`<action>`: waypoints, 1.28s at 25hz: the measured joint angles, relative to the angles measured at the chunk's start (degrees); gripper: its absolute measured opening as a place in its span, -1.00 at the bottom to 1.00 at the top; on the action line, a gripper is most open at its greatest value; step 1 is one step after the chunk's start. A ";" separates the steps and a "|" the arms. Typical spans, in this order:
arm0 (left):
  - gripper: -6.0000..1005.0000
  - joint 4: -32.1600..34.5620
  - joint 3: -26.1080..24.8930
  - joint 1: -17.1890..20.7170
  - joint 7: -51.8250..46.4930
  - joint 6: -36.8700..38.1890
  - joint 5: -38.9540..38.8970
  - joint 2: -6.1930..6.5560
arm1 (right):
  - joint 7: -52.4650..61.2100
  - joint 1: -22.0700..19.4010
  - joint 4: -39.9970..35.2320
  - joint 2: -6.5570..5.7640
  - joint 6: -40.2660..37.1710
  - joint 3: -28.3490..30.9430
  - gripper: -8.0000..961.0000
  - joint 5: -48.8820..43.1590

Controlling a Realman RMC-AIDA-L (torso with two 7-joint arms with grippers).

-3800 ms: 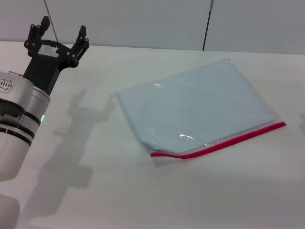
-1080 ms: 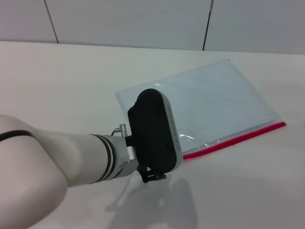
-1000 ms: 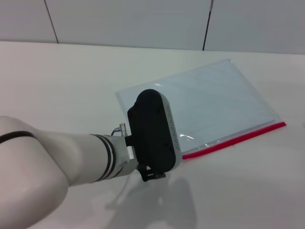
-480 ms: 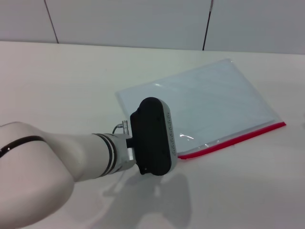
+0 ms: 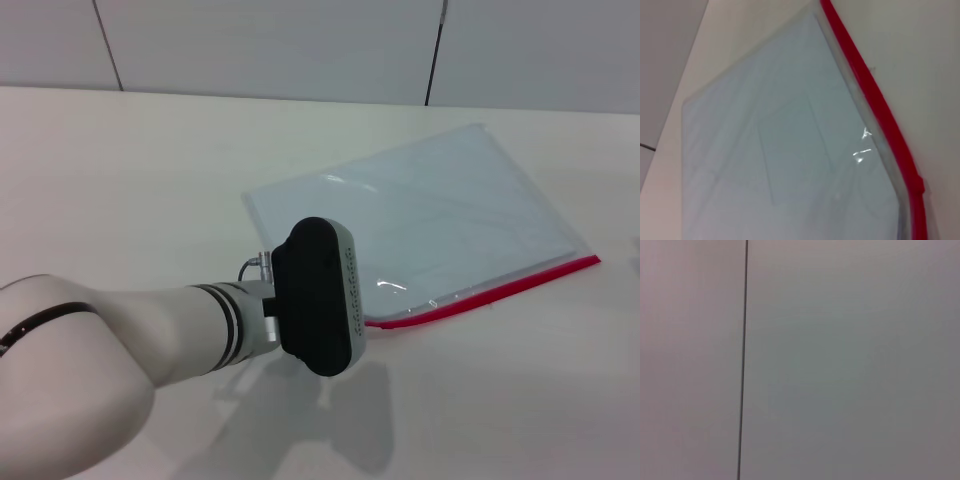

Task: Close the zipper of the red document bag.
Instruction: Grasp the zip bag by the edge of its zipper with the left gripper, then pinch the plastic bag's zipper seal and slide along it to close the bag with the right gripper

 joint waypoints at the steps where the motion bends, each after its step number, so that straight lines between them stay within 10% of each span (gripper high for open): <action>1: 0.09 -0.18 0.00 -0.06 0.00 -0.19 0.00 -0.04 | 0.00 0.00 0.00 0.00 0.00 -0.09 0.64 -0.02; 13: -0.81 -3.18 -0.08 2.92 2.35 -13.44 0.07 -0.21 | -1.80 1.95 -6.27 -0.33 -1.13 -17.35 0.64 -0.61; 19: -0.88 -4.28 -0.38 5.54 5.24 -20.47 0.03 -0.23 | -13.24 2.94 -7.55 -0.42 -2.34 -27.27 0.64 -7.72; 32: -0.88 -4.20 0.57 6.86 5.45 -24.33 0.00 0.13 | -32.02 6.67 -0.57 -0.05 7.73 -28.36 0.64 -17.84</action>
